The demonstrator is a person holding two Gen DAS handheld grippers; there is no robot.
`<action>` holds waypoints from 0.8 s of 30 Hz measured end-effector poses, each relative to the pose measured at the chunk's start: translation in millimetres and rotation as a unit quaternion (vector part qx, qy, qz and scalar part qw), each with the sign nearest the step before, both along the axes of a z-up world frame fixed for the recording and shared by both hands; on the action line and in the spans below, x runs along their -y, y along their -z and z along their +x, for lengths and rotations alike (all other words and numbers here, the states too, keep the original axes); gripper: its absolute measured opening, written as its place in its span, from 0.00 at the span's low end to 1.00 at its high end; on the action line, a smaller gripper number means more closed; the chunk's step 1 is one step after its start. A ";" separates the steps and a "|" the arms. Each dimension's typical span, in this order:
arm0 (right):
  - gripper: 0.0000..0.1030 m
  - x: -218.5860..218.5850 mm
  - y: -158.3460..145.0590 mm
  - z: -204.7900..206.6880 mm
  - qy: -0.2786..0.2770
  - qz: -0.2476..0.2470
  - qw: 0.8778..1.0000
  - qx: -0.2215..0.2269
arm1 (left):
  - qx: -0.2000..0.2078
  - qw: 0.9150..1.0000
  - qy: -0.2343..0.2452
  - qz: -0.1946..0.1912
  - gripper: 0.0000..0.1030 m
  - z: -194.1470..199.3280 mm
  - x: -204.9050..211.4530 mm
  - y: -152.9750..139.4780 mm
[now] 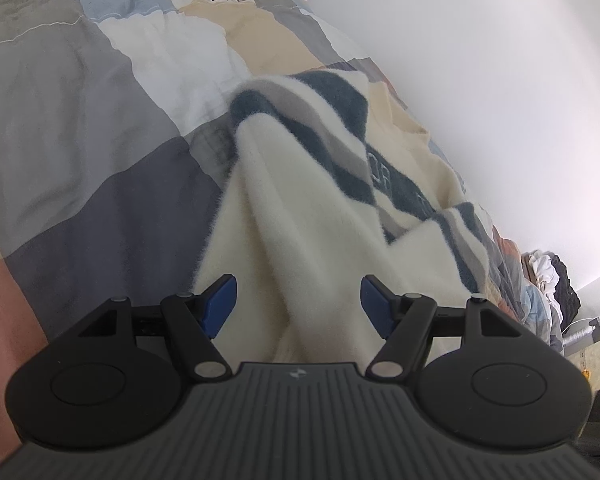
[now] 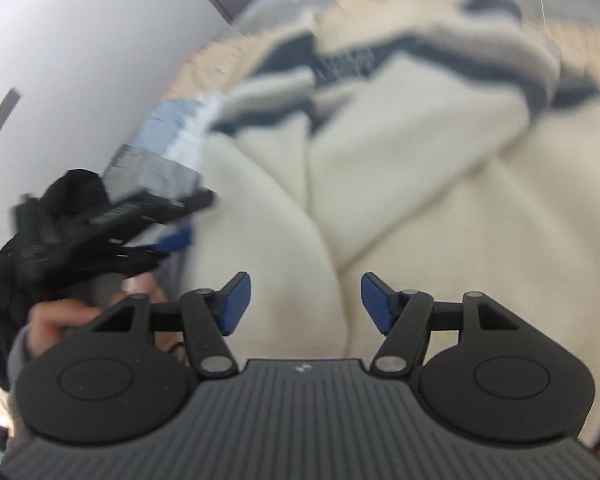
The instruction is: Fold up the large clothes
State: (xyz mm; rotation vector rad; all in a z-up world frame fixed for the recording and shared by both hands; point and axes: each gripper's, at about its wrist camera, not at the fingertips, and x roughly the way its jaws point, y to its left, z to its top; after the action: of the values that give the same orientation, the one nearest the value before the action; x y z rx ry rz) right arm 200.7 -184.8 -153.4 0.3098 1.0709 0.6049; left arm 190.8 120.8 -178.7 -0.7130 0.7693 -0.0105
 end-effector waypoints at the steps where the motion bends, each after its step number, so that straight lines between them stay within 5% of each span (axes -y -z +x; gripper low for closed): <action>1: 0.60 -4.1 7.6 2.4 0.001 -0.005 1.000 -0.004 | 0.000 1.000 0.000 -0.001 0.71 -0.4 -0.3 0.4; 5: 0.20 -27.3 8.9 4.4 -0.029 -0.020 0.999 0.006 | 0.000 1.000 0.000 -0.002 0.71 -0.4 -0.5 0.5; 7: 0.10 -37.5 -4.8 3.0 -0.065 -0.046 0.996 0.038 | 0.000 1.000 -0.001 -0.003 0.71 -0.5 -0.5 0.3; 12: 0.09 -39.2 -64.0 21.4 -0.079 -0.078 0.985 0.131 | 0.030 1.000 0.003 0.007 0.71 -4.4 1.4 -8.6; 17: 0.09 -37.2 -115.5 44.4 -0.061 -0.137 0.955 0.255 | 0.078 0.996 0.021 0.034 0.71 -11.8 9.8 -26.0; 19: 0.09 -35.6 -114.6 54.2 -0.049 -0.163 0.943 0.287 | 0.071 0.996 0.023 0.051 0.71 -10.7 14.2 -26.1; 24: 0.09 -25.6 -55.5 78.1 -0.027 -0.212 0.944 0.249 | 0.043 0.997 0.025 0.053 0.71 -7.9 14.5 -18.6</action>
State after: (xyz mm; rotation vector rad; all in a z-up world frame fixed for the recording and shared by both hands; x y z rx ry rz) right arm 278.7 -159.3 -97.9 -0.2435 0.6919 0.4508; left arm 182.9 106.3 -160.1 -0.5886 0.6990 -0.0448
